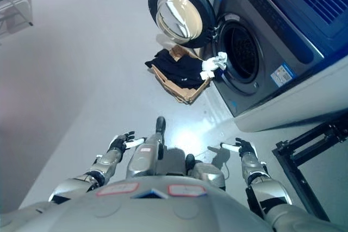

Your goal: Put the clothes in the basket into the washing machine.

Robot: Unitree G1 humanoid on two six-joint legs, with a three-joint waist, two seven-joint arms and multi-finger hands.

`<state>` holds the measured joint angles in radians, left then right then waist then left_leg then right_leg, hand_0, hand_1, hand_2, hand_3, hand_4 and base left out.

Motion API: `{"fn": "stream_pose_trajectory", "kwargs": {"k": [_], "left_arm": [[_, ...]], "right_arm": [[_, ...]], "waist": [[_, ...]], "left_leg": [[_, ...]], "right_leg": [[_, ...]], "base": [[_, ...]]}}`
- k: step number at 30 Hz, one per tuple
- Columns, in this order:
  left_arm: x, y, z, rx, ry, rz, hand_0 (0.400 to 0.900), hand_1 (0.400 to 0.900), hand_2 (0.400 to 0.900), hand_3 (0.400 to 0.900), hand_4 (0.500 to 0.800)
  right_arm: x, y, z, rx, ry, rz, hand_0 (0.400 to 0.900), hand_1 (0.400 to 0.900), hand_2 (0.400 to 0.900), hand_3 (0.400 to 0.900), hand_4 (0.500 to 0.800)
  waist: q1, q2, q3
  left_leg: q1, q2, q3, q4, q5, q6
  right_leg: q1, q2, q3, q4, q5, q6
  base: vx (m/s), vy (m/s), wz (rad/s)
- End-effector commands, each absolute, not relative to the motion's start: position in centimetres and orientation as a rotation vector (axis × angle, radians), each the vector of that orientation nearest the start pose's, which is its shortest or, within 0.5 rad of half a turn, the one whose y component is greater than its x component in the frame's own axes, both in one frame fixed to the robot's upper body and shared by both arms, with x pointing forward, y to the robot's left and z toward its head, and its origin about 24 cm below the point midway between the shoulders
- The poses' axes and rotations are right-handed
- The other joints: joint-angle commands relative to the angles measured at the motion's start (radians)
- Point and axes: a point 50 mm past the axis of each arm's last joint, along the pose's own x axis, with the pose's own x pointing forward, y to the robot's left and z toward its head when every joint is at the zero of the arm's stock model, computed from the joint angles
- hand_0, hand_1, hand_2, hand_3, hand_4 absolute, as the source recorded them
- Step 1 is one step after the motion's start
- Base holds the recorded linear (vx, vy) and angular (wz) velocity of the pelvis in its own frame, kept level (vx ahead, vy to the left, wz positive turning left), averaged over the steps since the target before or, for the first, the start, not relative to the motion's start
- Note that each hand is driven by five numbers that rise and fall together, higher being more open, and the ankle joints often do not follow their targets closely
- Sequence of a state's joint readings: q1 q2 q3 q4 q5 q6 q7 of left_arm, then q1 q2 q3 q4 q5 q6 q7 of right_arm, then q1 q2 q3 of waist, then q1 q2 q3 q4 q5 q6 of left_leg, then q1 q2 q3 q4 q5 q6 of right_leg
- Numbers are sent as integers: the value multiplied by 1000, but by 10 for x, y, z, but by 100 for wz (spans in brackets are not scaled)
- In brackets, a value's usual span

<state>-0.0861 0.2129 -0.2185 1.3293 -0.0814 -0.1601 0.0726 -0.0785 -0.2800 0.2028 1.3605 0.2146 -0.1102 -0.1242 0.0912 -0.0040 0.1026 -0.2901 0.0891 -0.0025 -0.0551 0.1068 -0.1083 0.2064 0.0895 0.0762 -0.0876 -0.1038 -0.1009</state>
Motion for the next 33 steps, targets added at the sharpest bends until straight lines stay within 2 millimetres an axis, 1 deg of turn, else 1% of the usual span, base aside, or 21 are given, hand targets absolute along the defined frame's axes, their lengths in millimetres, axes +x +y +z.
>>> {"fn": "stream_pose_trajectory", "kwargs": {"k": [1,3,4,5,6,7,8,9,11,13,15,17,19,21,22,23,24,28,29,30,33], "left_arm": [[80,233,-163,341,1182,54,900,900,900,900,800],[81,234,-163,349,1178,46,900,900,900,900,800],[82,235,-162,355,1175,41,900,900,900,900,800],[84,236,-162,358,1170,40,900,900,900,900,800],[84,236,-162,357,1170,40,900,900,900,900,800],[87,239,-160,359,1157,47,900,900,900,900,800],[88,240,-160,357,1154,54,900,900,900,900,800],[91,240,-159,358,1148,54,900,900,900,900,800],[95,242,-158,362,1139,58,900,900,900,900,800],[94,244,-157,357,1137,66,900,900,900,900,800],[95,245,-157,353,1131,74,900,900,900,900,800],[95,242,-158,354,1135,60,900,900,900,900,800],[94,241,-158,356,1141,50,900,900,900,900,800],[91,238,-160,345,1147,44,900,900,900,900,800],[88,236,-161,345,1157,34,900,900,900,900,800],[85,236,-162,344,1167,29,900,900,900,900,800],[81,236,-162,336,1178,36,900,900,900,900,800],[72,231,-165,339,1207,1,900,900,900,900,800],[72,235,-164,353,1210,-7,900,900,900,900,800],[80,240,-162,374,1190,-14,900,900,900,900,800],[114,245,-152,434,1091,-23,900,900,900,900,800]], "right_arm": [[101,-255,-153,-284,1110,-255,900,900,900,900,800],[98,-253,-154,-263,1117,-271,900,900,900,900,800],[96,-252,-155,-245,1119,-282,900,900,900,900,800],[93,-252,-155,-226,1126,-291,900,900,900,900,800],[93,-252,-155,-226,1125,-292,900,900,900,900,800],[93,-252,-155,-211,1123,-296,900,900,900,900,800],[93,-252,-155,-205,1120,-301,900,900,900,900,800],[94,-251,-155,-193,1113,-305,900,900,900,900,800],[96,-252,-154,-189,1104,-311,900,900,900,900,800],[96,-254,-154,-183,1098,-322,900,900,900,900,800],[96,-254,-153,-181,1092,-323,900,900,900,900,800],[97,-255,-153,-187,1092,-320,900,900,900,900,800],[96,-253,-154,-187,1094,-314,900,900,900,900,800],[94,-249,-155,-187,1104,-297,900,900,900,900,800],[91,-247,-157,-193,1116,-283,900,900,900,900,800],[91,-245,-157,-198,1117,-270,900,900,900,900,800],[91,-245,-157,-212,1125,-252,900,900,900,900,800],[92,-235,-159,-269,1133,-147,900,900,900,900,800],[112,-246,-152,-304,1090,-115,900,900,900,900,800],[133,-261,-141,-346,1042,-124,900,900,900,900,800],[178,-244,-128,-488,923,-14,900,900,900,900,800]], "waist": [[8,-30,-88],[12,-45,-115],[6,-60,-120],[1,-68,-125],[3,-64,-127],[-9,-56,-122],[-17,-45,-112],[-25,-29,-104],[-48,5,-68],[-60,36,-56],[-78,40,-42],[-94,31,-35],[-103,16,-30],[-106,5,-26],[-102,-11,-35],[-104,-17,-36],[-95,-21,-44],[-69,-36,-59],[-60,-45,-61],[-48,-56,-58],[-9,-79,-8]], "left_leg": [[-34,-11,29,-14,141,52],[-4,-31,20,-5,154,61],[16,-56,26,4,142,74],[35,-78,34,11,125,87],[32,-73,34,11,125,87],[75,-89,39,22,87,108],[100,-98,37,29,66,124],[127,-102,36,32,46,139],[183,-93,19,31,24,157],[232,-89,4,15,7,162],[270,-103,-17,-4,-3,158],[300,-121,-44,-16,-26,148],[327,-135,-59,-21,-52,139],[355,-141,-74,-22,-78,132],[357,-155,-79,-20,-92,130],[361,-158,-82,-20,-97,130],[364,-154,-81,-21,-96,127],[362,-152,-80,-23,-108,124],[356,-149,-87,-19,-110,120],[347,-146,-96,-11,-112,113],[225,-150,-131,55,-110,102]], "right_leg": [[56,-60,82,163,-89,133],[46,-82,87,233,-71,162],[28,-101,84,301,-12,183],[3,-121,83,382,82,214],[0,-117,85,380,86,213],[-77,-135,61,552,246,251],[-120,-137,49,651,325,260],[-143,-140,22,732,375,252],[-259,-103,-18,892,346,247],[-346,-138,-76,871,293,226],[-401,-188,-129,765,229,210],[-424,-205,-150,594,192,209],[-431,-217,-161,427,204,220],[-399,-236,-202,300,216,231],[-359,-243,-206,214,219,234],[-345,-234,-167,188,228,233],[-329,-227,-160,179,227,236],[-298,-232,-191,155,221,234],[-296,-229,-198,155,214,231],[-294,-229,-213,155,204,229],[-353,-247,-263,178,193,219]], "base": [[515,223,-42],[545,230,-29],[413,192,-1],[275,140,3],[327,208,8],[308,232,16],[484,363,29],[341,302,27],[292,272,27],[335,200,23],[316,70,35],[290,-39,44],[281,-84,36],[243,-85,30],[198,-84,36],[194,-83,26],[169,-70,12],[119,-55,5],[76,-87,42],[31,-124,59],[-224,-141,63]]}}
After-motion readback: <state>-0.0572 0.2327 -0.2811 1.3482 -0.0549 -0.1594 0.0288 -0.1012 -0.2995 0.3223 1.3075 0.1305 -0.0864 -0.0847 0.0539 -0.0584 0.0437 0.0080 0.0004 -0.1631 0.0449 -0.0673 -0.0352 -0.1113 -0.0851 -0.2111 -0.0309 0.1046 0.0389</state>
